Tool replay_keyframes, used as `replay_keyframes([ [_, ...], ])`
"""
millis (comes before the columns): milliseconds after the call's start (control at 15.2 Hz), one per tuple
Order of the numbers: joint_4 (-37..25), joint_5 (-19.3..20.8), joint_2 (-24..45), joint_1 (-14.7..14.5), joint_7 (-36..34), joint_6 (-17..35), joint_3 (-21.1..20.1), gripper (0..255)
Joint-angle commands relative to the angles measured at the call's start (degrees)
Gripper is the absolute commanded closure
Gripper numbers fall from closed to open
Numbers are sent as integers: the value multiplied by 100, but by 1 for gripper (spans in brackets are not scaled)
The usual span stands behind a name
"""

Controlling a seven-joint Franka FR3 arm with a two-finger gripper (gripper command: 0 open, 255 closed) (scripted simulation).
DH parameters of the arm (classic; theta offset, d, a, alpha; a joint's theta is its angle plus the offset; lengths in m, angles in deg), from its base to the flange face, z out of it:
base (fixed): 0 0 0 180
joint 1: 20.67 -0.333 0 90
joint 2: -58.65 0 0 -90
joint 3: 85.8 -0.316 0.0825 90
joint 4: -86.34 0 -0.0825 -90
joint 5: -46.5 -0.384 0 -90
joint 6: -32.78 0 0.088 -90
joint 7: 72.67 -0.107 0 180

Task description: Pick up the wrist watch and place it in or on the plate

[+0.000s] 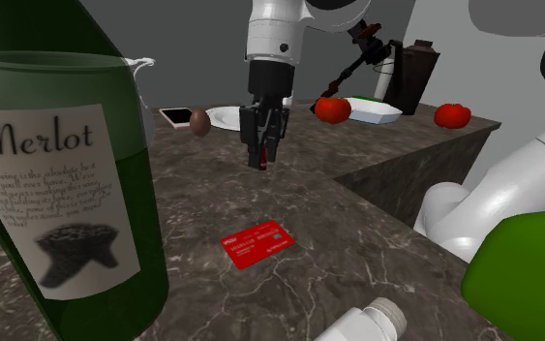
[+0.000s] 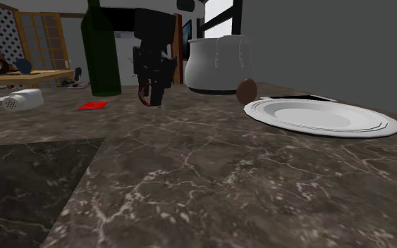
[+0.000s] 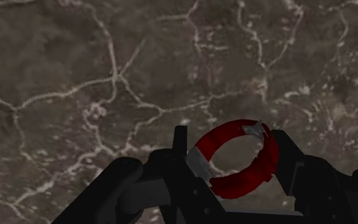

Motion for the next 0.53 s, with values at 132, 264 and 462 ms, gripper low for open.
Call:
replay_keyframes([
  [132, -362, 25, 64, 8, -67, -294, 22, 255],
  [264, -546, 36, 99, 12, -99, -440, 34, 255],
  [462, -830, 53, 161, 18, -147, -658, 50, 255],
])
